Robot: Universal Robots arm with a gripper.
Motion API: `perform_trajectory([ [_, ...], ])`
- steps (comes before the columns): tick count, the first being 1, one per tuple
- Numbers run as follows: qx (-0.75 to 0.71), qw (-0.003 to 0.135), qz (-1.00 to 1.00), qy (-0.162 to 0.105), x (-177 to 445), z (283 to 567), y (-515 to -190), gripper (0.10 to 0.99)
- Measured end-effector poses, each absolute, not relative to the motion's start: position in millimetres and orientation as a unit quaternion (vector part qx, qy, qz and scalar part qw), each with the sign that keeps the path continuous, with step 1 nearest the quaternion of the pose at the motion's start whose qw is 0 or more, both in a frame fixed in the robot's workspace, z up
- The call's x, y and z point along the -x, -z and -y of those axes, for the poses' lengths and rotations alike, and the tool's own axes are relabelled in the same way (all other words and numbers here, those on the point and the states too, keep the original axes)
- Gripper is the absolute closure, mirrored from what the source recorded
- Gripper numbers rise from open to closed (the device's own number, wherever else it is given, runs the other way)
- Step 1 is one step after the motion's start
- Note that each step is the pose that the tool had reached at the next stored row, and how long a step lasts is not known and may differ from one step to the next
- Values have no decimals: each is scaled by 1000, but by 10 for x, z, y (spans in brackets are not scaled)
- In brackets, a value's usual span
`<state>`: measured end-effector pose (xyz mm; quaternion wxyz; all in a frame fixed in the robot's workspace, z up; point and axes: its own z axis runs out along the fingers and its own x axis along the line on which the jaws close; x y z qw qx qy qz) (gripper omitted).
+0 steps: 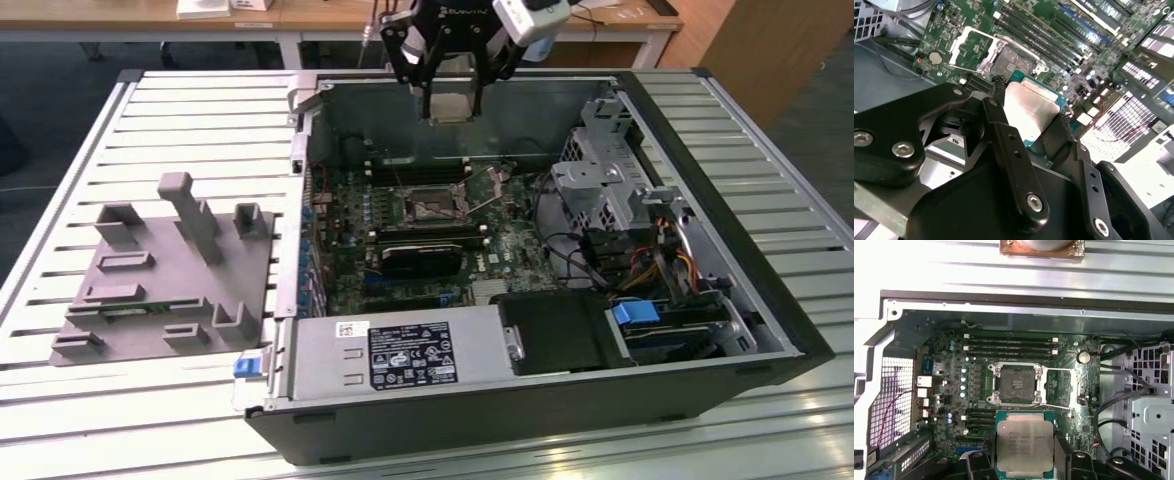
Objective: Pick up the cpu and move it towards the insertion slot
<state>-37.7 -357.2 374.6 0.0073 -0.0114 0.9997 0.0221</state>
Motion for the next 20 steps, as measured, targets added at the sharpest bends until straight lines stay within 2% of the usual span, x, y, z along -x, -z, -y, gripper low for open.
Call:
perform_trajectory([
  [13, 11, 7, -1000, -22, 322, 3341, -3719, 545],
  [20, 11, 7, -1000, -22, 319, 3328, -3718, 545],
])
